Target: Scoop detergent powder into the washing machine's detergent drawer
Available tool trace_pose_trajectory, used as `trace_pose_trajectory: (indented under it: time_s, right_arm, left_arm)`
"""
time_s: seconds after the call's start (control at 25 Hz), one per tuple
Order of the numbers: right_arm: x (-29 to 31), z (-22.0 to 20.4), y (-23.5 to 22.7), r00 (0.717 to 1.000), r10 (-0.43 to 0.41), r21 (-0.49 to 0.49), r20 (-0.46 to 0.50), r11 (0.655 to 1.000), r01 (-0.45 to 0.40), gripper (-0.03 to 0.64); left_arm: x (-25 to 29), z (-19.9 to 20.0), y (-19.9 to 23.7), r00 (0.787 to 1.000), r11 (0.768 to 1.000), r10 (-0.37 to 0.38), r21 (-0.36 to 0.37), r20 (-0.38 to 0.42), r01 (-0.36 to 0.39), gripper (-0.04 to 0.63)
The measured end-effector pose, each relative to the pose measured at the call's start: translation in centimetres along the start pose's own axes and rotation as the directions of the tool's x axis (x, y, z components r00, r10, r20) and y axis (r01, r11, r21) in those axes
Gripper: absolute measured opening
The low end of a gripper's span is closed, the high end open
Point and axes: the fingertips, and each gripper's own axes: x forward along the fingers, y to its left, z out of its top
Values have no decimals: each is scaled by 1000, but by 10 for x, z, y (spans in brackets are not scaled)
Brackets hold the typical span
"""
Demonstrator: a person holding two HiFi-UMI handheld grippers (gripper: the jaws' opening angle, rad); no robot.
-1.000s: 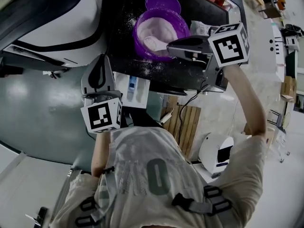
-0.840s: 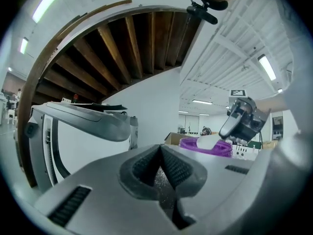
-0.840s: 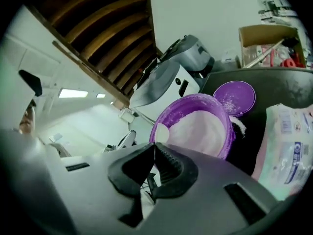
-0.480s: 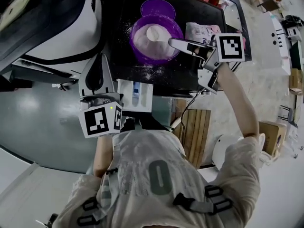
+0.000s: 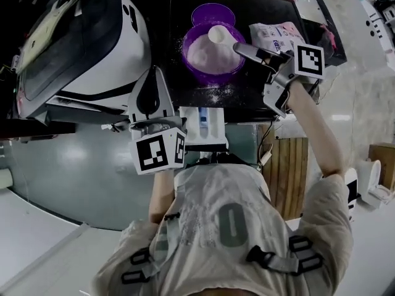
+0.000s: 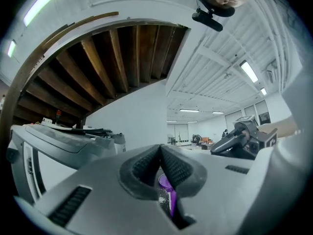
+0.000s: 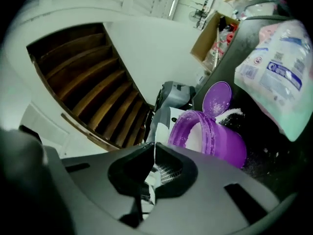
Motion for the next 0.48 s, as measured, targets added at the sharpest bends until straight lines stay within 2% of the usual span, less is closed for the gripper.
trace_pose_trajectory:
  time_s: [0.08, 0.16, 0.36, 0.48]
  right_arm:
    - [-6, 3, -1, 994, 51, 106, 96, 992, -62, 9]
    - [-11, 4, -10, 984, 63, 177, 168, 980, -93, 9]
    - [-23, -1, -27, 954, 59, 243, 295, 961, -135, 9]
    - [-27, -3, -28, 938, 69, 264, 340, 950, -165, 9]
  left_arm:
    - [1, 2, -4, 1000, 1000, -13, 7, 5, 13, 20]
    - [2, 3, -7, 1000, 1000, -24, 1, 12, 24, 20]
    - [2, 5, -16, 998, 998, -67, -3, 20, 67, 20]
    - [5, 2, -21, 996, 997, -82, -6, 17, 82, 20]
